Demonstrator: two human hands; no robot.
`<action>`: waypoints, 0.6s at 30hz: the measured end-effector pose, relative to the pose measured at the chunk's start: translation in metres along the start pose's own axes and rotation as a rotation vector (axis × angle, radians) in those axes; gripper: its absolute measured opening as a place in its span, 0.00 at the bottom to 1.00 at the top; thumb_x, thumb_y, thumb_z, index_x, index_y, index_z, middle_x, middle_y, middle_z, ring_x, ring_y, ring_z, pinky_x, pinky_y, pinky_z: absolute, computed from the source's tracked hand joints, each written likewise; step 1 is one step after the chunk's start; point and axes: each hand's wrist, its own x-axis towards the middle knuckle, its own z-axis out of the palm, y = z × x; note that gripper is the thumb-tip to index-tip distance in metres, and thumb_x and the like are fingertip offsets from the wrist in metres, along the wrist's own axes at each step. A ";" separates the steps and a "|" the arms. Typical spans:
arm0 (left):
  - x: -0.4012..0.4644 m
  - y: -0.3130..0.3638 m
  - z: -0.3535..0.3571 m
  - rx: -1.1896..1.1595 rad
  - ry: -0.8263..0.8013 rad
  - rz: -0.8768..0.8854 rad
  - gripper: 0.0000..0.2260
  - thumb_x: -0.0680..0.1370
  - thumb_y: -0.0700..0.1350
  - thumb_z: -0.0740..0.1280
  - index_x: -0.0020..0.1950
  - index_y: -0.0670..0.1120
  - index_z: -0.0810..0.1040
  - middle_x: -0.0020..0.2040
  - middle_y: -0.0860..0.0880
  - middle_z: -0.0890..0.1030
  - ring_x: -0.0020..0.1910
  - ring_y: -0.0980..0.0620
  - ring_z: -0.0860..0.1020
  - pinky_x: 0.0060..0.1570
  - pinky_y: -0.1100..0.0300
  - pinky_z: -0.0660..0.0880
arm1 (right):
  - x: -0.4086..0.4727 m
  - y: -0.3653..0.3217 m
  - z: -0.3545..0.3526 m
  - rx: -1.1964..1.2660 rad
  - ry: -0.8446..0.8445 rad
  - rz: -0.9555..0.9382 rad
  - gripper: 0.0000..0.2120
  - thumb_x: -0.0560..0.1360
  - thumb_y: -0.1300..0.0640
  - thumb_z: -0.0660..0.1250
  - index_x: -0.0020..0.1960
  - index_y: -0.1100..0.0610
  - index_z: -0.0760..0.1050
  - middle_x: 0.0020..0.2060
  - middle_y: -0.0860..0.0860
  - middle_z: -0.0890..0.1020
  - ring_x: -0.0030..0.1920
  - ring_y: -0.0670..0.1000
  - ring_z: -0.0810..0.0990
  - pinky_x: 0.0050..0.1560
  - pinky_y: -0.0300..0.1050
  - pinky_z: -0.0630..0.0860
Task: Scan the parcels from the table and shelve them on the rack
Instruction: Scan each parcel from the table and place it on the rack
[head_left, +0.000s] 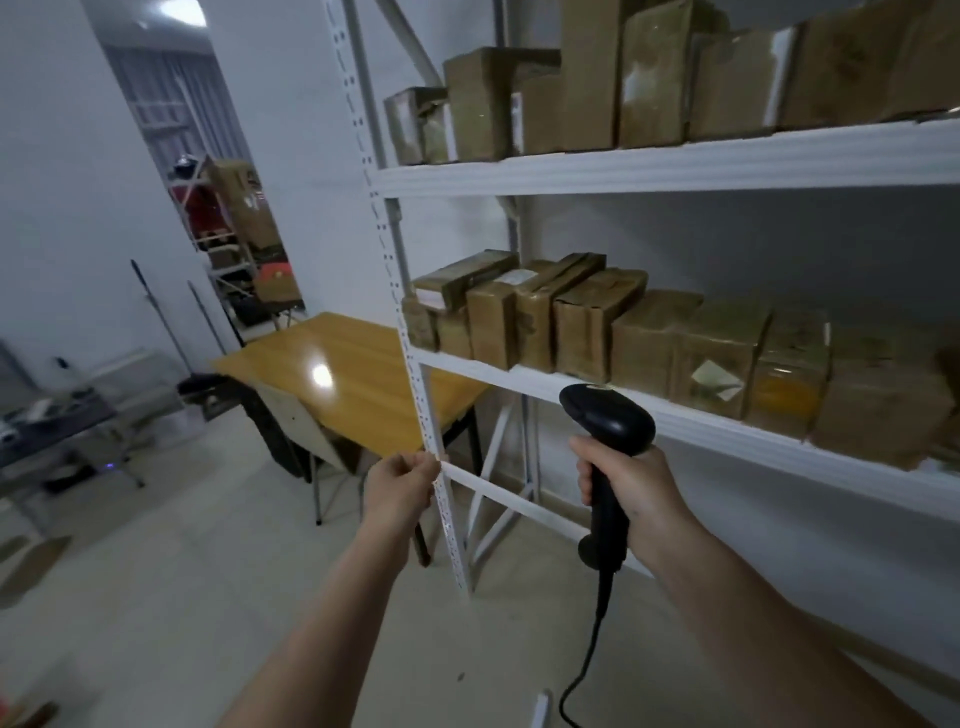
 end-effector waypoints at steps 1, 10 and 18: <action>0.009 -0.002 -0.014 0.004 0.005 0.004 0.08 0.78 0.39 0.67 0.39 0.43 0.74 0.32 0.47 0.73 0.31 0.52 0.70 0.33 0.60 0.69 | 0.002 0.004 0.014 -0.008 0.000 0.003 0.11 0.73 0.62 0.71 0.33 0.61 0.74 0.27 0.56 0.72 0.28 0.52 0.70 0.35 0.46 0.71; 0.080 -0.013 -0.129 0.036 -0.056 0.035 0.03 0.77 0.36 0.67 0.44 0.41 0.75 0.37 0.45 0.76 0.33 0.52 0.73 0.35 0.62 0.72 | 0.039 0.039 0.139 -0.047 0.065 -0.001 0.10 0.73 0.61 0.71 0.35 0.60 0.75 0.27 0.55 0.73 0.29 0.52 0.72 0.37 0.47 0.72; 0.130 -0.030 -0.201 0.004 -0.012 -0.028 0.03 0.78 0.37 0.67 0.45 0.43 0.77 0.41 0.45 0.79 0.36 0.53 0.75 0.41 0.61 0.75 | 0.063 0.063 0.220 -0.119 0.029 0.026 0.08 0.73 0.61 0.71 0.38 0.62 0.76 0.29 0.55 0.73 0.30 0.51 0.72 0.39 0.46 0.74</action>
